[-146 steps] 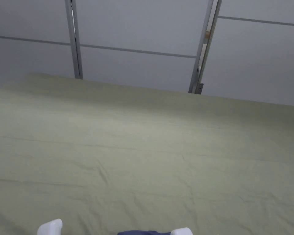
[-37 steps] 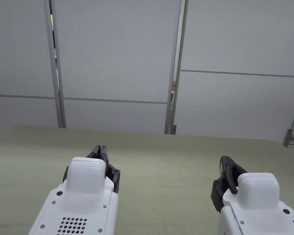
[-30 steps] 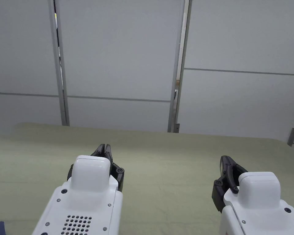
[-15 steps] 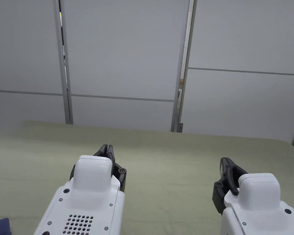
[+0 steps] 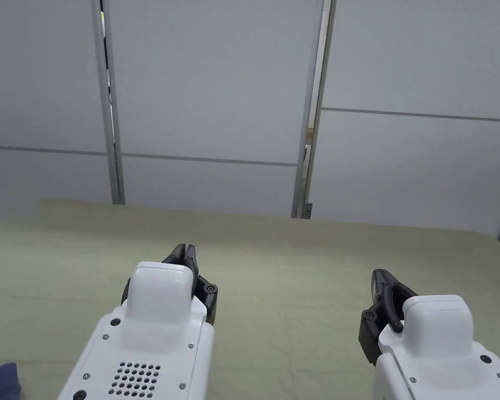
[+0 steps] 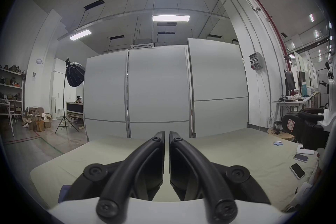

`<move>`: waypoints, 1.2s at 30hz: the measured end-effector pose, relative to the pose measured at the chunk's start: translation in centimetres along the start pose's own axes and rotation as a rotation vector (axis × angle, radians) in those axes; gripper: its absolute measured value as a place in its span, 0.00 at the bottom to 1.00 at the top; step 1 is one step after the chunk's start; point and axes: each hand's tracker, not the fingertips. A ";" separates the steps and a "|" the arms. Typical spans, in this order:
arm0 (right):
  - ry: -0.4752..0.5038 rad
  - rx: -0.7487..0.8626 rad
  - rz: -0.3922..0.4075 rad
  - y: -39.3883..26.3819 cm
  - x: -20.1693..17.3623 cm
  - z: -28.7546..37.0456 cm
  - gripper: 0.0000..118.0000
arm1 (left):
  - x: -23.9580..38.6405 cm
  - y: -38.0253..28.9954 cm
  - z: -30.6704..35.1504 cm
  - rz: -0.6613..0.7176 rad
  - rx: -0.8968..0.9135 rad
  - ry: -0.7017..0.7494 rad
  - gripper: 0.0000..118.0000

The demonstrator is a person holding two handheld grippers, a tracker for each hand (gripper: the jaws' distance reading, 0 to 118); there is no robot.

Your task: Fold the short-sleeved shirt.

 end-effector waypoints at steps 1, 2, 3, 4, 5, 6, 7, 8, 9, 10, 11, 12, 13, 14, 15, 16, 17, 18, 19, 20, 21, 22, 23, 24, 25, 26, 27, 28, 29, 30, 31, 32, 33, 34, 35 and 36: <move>0.001 -0.002 -0.002 -0.1 0.0 0.0 0.02 | 0.0 -0.1 0.0 0.000 -0.004 0.001 0.05; 0.003 -0.005 -0.004 -0.2 0.0 -0.2 0.02 | 0.0 -0.2 -0.1 0.000 -0.006 0.001 0.05; 0.004 -0.008 -0.004 -0.3 -0.1 -0.3 0.02 | 0.1 -0.4 -0.2 -0.002 -0.009 0.000 0.05; 0.004 -0.012 -0.002 -0.5 -0.1 -0.4 0.02 | 0.1 -0.6 -0.3 -0.004 -0.011 0.001 0.05; 0.005 -0.018 -0.002 -0.7 -0.1 -0.6 0.02 | 0.1 -0.7 -0.4 -0.004 -0.016 0.001 0.05; 0.006 -0.024 -0.005 -0.9 -0.2 -0.8 0.02 | 0.2 -1.0 -0.5 -0.003 -0.023 -0.001 0.05; 0.008 -0.030 -0.007 -1.1 -0.2 -1.0 0.02 | 0.2 -1.2 -0.7 -0.002 -0.029 -0.002 0.05; 0.010 -0.039 -0.008 -1.4 -0.2 -1.2 0.02 | 0.2 -1.5 -1.0 -0.001 -0.037 -0.002 0.05; 0.012 -0.049 -0.007 -1.7 -0.3 -1.5 0.02 | 0.3 -1.9 -1.3 -0.001 -0.049 -0.002 0.05; 0.014 -0.060 -0.007 -2.0 -0.3 -1.8 0.02 | 0.3 -2.2 -1.5 0.001 -0.061 -0.002 0.05; 0.015 -0.073 -0.007 -2.3 -0.4 -2.2 0.02 | 0.4 -2.6 -1.9 0.004 -0.078 -0.001 0.05; 0.016 -0.090 -0.010 -2.7 -0.4 -2.6 0.02 | 0.4 -3.0 -2.2 0.006 -0.095 -0.001 0.05; 0.019 -0.104 -0.013 -3.1 -0.4 -2.9 0.02 | 0.4 -3.4 -2.5 0.008 -0.108 0.000 0.05; 0.020 -0.118 -0.019 -3.5 -0.4 -3.4 0.02 | 0.4 -4.0 -2.9 0.008 -0.126 0.003 0.05; 0.017 -0.131 -0.023 -4.0 -0.4 -3.8 0.02 | 0.4 -4.5 -3.3 0.006 -0.144 0.006 0.05; 0.016 -0.144 -0.029 -4.4 -0.4 -4.2 0.02 | 0.3 -4.9 -3.7 0.008 -0.159 0.003 0.05; 0.016 -0.158 -0.036 -4.8 -0.4 -4.6 0.02 | 0.3 -5.4 -4.1 0.008 -0.176 0.005 0.05; 0.014 -0.171 -0.043 -5.2 -0.4 -5.1 0.02 | 0.3 -5.9 -4.5 0.009 -0.194 0.013 0.05; 0.012 -0.182 -0.046 -5.6 -0.4 -5.5 0.02 | 0.2 -6.3 -4.8 0.013 -0.211 0.008 0.05; 0.012 -0.194 -0.048 -6.0 -0.5 -6.0 0.03 | 0.1 -6.8 -5.3 0.019 -0.229 0.001 0.05; 0.012 -0.205 -0.050 -6.4 -0.5 -6.4 0.03 | 0.1 -7.2 -5.7 0.022 -0.243 0.000 0.05; 0.014 -0.222 -0.052 -6.8 -0.6 -7.0 0.04 | 0.1 -7.7 -6.1 0.019 -0.259 0.005 0.06; 0.014 -0.240 -0.056 -7.2 -0.7 -7.5 0.05 | 0.2 -8.2 -6.6 0.014 -0.277 0.010 0.06; 0.014 -0.258 -0.059 -7.6 -0.8 -8.1 0.05 | 0.3 -8.7 -7.1 0.009 -0.302 0.014 0.06; 0.015 -0.269 -0.060 -8.1 -0.8 -8.5 0.20 | 0.4 -9.2 -7.6 0.008 -0.321 0.012 0.13; 0.016 -0.285 -0.064 -8.6 -0.9 -9.1 0.37 | 0.5 -9.8 -8.1 0.012 -0.338 0.009 0.20; 0.020 -0.314 -0.072 -9.2 -1.1 -9.8 0.63 | 0.6 -10.5 -8.7 0.016 -0.365 0.002 0.29; 0.023 -0.344 -0.076 -9.7 -1.1 -10.2 0.93 | 0.6 -11.0 -9.1 0.020 -0.396 0.001 0.55; 0.028 -0.369 -0.081 -10.4 -1.2 -10.8 1.00 | 0.7 -11.7 -9.9 0.026 -0.452 -0.006 0.83; 0.018 -0.342 -0.074 -10.8 -1.5 -11.0 1.00 | 0.9 -12.4 -10.5 0.035 -0.489 -0.017 1.00; 0.027 -0.371 -0.071 -11.4 -1.8 -11.4 1.00 | 1.1 -13.1 -10.8 0.050 -0.484 -0.031 1.00; 0.033 -0.398 -0.068 -12.1 -1.9 -12.0 1.00 | 1.2 -13.9 -11.1 0.047 -0.481 -0.010 1.00; 0.034 -0.421 -0.070 -12.8 -2.1 -12.5 1.00 | 1.2 -14.5 -11.4 0.043 -0.513 -0.007 1.00; 0.040 -0.443 -0.075 -13.5 -2.2 -13.0 1.00 | 1.2 -15.1 -11.8 0.039 -0.544 -0.008 1.00; 0.044 -0.467 -0.080 -14.2 -2.4 -13.5 1.00 | 1.3 -15.8 -12.1 0.039 -0.564 -0.011 1.00; 0.042 -0.492 -0.085 -15.0 -2.4 -14.0 1.00 | 1.4 -16.5 -12.4 0.038 -0.584 -0.011 1.00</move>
